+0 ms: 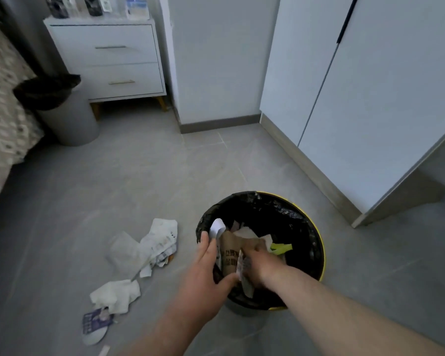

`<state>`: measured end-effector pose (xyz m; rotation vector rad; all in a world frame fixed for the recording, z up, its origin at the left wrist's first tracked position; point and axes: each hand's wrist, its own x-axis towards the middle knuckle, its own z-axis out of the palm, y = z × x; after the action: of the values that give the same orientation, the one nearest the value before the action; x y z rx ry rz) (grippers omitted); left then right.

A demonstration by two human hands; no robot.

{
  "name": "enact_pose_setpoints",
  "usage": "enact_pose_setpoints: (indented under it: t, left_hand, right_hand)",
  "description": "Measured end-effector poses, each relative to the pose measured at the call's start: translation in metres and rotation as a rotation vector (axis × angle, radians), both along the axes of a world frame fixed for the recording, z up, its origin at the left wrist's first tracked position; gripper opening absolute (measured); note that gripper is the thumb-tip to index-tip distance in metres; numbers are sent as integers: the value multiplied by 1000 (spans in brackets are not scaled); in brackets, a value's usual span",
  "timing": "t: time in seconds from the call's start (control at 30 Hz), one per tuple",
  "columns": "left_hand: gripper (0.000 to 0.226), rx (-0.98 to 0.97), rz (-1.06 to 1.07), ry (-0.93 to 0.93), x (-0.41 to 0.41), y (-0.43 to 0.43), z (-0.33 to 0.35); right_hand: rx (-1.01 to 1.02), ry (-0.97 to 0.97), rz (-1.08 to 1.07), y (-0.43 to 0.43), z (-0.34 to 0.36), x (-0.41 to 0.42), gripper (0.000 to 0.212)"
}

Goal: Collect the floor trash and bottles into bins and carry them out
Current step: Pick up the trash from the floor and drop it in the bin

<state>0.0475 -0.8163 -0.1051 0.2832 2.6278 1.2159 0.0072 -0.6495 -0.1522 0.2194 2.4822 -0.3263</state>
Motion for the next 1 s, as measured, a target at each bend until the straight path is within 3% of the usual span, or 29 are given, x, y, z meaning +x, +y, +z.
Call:
enact_pose_setpoints:
  t: [0.1, 0.2, 0.33, 0.6, 0.73, 0.8, 1.0]
  left_hand:
    - [87, 12, -22, -17, -2, -1, -6]
    - [83, 0, -51, -34, -3, -4, -6]
    - [72, -19, -53, -48, -2, -5, 6]
    - [82, -44, -41, -49, 4, -29, 13]
    - [72, 13, 63, 23, 6, -84, 14]
    - [68, -25, 162, 36, 4, -127, 0]
    - [68, -260, 325, -183, -7, -252, -76]
  right_hand:
    - [11, -111, -24, 6, -12, -2, 70]
    - [-51, -143, -111, 4, -12, 3, 62]
    - [-95, -45, -47, -1, 7, 0, 48]
    - [-35, 202, -33, -36, 76, -6, 9]
    - [-128, 573, 37, -88, 118, -15, 24]
    - [-243, 670, 59, -123, 131, -21, 29]
    - [-402, 507, 175, -222, 72, -33, 29]
